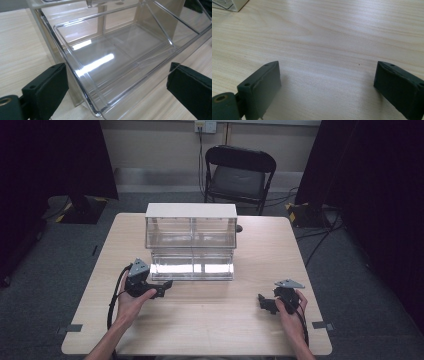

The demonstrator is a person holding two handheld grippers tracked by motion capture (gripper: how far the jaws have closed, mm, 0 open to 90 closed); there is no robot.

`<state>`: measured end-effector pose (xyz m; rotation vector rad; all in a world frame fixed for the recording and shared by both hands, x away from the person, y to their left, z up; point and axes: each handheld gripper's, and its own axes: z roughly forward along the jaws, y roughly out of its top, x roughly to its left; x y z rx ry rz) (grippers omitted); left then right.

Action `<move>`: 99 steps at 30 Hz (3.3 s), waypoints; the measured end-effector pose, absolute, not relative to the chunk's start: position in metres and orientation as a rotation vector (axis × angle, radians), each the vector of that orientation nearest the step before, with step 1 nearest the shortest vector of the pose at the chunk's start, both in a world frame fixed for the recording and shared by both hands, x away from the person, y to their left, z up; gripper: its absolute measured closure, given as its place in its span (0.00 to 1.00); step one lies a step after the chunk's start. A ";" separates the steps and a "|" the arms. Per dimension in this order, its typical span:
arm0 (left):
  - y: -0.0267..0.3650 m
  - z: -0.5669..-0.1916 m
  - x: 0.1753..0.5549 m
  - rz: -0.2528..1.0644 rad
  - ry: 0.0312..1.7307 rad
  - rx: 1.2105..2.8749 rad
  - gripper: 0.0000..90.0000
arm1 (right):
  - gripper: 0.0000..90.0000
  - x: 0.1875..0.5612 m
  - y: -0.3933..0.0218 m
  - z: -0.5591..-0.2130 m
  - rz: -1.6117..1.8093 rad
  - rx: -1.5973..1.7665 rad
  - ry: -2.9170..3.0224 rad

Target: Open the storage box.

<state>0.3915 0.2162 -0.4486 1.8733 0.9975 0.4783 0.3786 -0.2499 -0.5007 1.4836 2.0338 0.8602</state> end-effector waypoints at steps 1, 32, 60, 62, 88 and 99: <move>0.217 -0.448 0.392 0.487 0.992 1.873 0.04 | 0.07 0.379 -0.250 -0.501 0.860 1.484 2.034; 0.220 -0.439 0.393 0.493 1.009 1.839 0.08 | 0.07 0.379 -0.250 -0.501 0.860 1.484 2.034; 0.223 -0.431 0.399 0.503 0.995 1.833 0.16 | 0.07 0.379 -0.250 -0.501 0.860 1.484 2.034; 0.223 -0.429 0.400 0.498 0.994 1.827 0.16 | 0.07 0.379 -0.250 -0.501 0.860 1.484 2.034; 0.224 -0.424 0.407 0.525 1.021 1.810 0.17 | 0.07 0.379 -0.250 -0.501 0.860 1.484 2.034; 0.221 -0.417 0.411 0.539 1.016 1.831 0.17 | 0.07 0.379 -0.250 -0.501 0.860 1.484 2.033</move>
